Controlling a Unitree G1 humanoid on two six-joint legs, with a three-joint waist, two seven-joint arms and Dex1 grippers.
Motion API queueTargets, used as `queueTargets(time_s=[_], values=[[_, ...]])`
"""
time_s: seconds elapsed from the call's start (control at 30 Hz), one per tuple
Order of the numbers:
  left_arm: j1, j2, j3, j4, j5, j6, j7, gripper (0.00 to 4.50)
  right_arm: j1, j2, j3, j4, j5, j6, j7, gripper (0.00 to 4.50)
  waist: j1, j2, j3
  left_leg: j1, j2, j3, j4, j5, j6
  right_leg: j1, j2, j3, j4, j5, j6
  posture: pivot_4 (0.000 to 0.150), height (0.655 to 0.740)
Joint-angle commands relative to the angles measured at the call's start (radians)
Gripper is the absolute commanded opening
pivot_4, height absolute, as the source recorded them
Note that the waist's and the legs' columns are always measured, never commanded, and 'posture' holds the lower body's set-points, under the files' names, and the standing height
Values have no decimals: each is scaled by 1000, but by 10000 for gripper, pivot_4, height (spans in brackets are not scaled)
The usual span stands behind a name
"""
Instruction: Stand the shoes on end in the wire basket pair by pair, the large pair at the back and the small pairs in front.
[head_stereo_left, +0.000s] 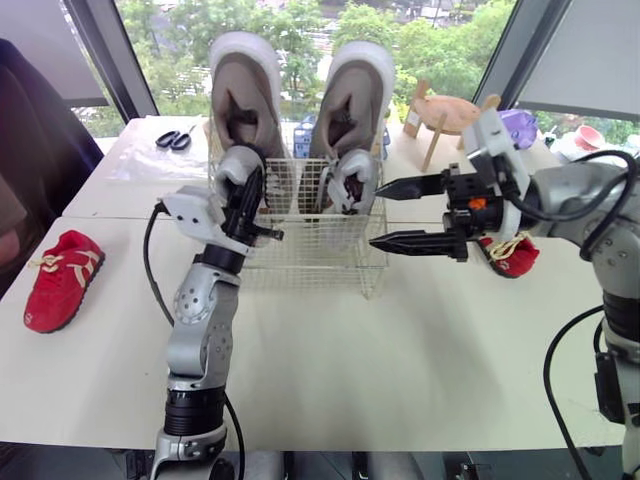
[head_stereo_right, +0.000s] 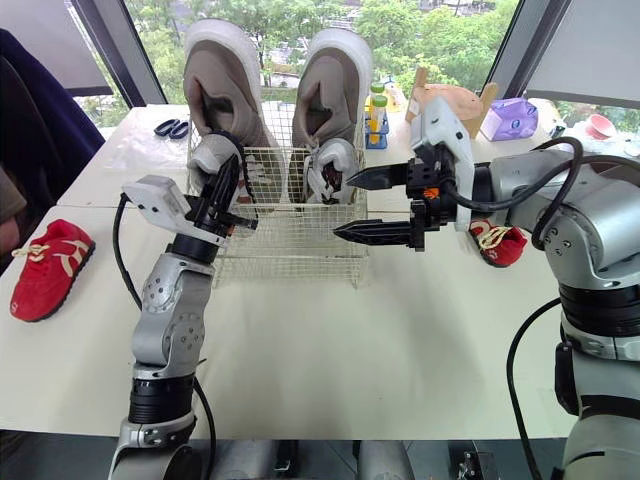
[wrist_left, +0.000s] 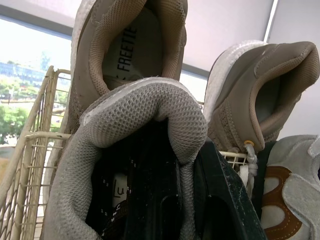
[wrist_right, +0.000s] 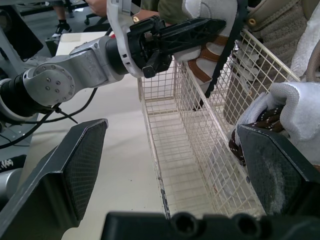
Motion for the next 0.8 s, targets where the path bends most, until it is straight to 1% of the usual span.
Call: queueTargets(time_s=[0.03,0.07,0.1,0.17,0.23,0.3,0.37,0.4,0.53,0.63,0.73,0.77,0.8], values=[[37,23,9,-76,-53,63,2,10665,-11,7,-3,1,-8,-26,6,45000,0,0,0,0,0,0,0,0,0,0,0,0,0,0,0,1500,7400],[41,34,12,-93,-58,81,7,14349,-10,9,-1,3,-11,-28,7,45000,1,0,0,0,0,0,0,0,0,0,0,0,0,0,0,1500,7400],[48,56,12,-118,-55,109,11,19208,-7,9,-1,4,-12,-30,8,45000,1,0,0,0,0,0,0,0,0,0,0,0,0,0,0,1500,7400],[85,134,-6,-199,-63,202,-16,29182,0,10,-1,7,-12,-29,9,45000,1,0,0,0,0,0,0,0,0,0,0,0,0,0,0,1500,7400],[131,233,-27,-273,-34,277,-45,29182,8,7,0,14,-15,-31,12,45000,-1,1,0,0,1,0,0,0,0,0,1,0,0,-1,-1,1500,7400],[159,283,-19,-316,-55,324,-51,29182,14,5,3,20,-18,-35,15,45000,-1,1,0,0,1,0,0,0,0,0,1,0,0,-1,-2,1500,7400],[206,321,51,-388,-167,403,-56,29182,28,1,-2,24,-20,-33,16,45000,2,2,0,0,1,0,0,0,0,0,0,0,0,-2,-3,1500,7400],[248,348,106,-432,-262,461,-61,29182,45,-4,-15,35,-17,-26,9,45000,2,2,0,0,1,0,0,0,0,0,-1,0,0,-2,-3,1500,7400],[393,451,263,-520,-561,599,-83,29182,129,-16,-92,117,-32,-32,-38,45000,1,2,0,0,1,0,-1,0,0,-1,-3,0,-1,-2,-4,1500,7400],[425,507,303,-532,-699,632,-84,29182,193,14,-186,216,-70,-104,-121,45000,4,2,1,0,0,-1,-1,0,0,0,-5,0,-1,-3,-5,1500,7400],[396,533,279,-540,-825,653,-49,37008,213,60,-281,351,-139,-253,-231,45000,2,2,0,0,-1,0,0,0,0,1,-5,0,-1,-3,-5,1500,7400],[381,542,250,-547,-838,664,-37,42613,216,68,-308,410,-177,-322,-276,45000,2,3,0,0,-1,0,0,0,0,1,-5,0,-1,-3,-5,1500,7400],[371,553,218,-557,-844,677,-28,44697,220,72,-332,460,-210,-379,-317,45000,2,3,0,0,-1,0,0,0,0,1,-5,0,-1,-3,-5,1500,7400]])
